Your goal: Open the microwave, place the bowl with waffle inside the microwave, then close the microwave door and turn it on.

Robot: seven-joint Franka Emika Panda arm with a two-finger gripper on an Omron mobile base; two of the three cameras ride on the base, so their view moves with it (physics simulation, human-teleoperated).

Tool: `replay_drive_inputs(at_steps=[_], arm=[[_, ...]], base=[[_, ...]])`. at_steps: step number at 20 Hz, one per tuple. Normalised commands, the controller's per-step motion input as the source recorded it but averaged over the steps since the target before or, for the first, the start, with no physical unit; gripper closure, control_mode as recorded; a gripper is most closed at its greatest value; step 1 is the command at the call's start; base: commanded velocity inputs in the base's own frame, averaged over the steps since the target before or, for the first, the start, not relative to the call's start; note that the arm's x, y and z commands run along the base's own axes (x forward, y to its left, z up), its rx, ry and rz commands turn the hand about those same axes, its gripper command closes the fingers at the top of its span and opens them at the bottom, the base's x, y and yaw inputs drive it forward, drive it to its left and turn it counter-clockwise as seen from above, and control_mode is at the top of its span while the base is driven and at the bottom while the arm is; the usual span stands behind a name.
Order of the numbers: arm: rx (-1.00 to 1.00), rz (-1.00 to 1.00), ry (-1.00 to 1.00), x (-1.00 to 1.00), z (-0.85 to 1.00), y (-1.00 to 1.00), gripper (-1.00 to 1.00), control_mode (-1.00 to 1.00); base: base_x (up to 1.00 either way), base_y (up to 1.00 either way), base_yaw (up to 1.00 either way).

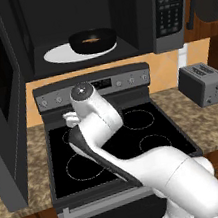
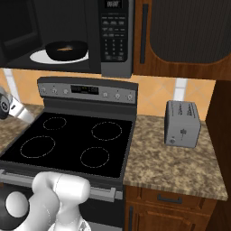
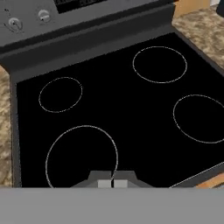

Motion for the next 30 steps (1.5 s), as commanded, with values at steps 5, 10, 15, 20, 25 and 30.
replay_drive_inputs(at_steps=[5, 10, 15, 20, 25, 30], arm=[[-0.55, 0.28, 0.00, 0.06, -0.23, 0.04, 1.00, -1.00], [-0.69, 0.18, 0.00, -0.04, -0.28, 0.06, 1.00, -1.00], [-0.59, 0.07, 0.00, -0.18, -0.22, 0.26, 1.00, -1.00], [-0.34, 0.03, -0.04, -0.33, -0.03, 0.35, 1.00, -1.00], [-0.37, 0.00, -0.01, -0.60, 0.04, 0.26, 1.00, -1.00], [-0.24, -0.01, -0.13, -0.65, 0.47, 0.15, 1.00, -1.00]], base=[[0.00, 0.00, 0.00], [0.00, 0.00, 0.00], [0.00, 0.00, 0.00], [0.00, 0.00, 0.00], [0.00, 0.00, 0.00], [0.00, 0.00, 0.00]])
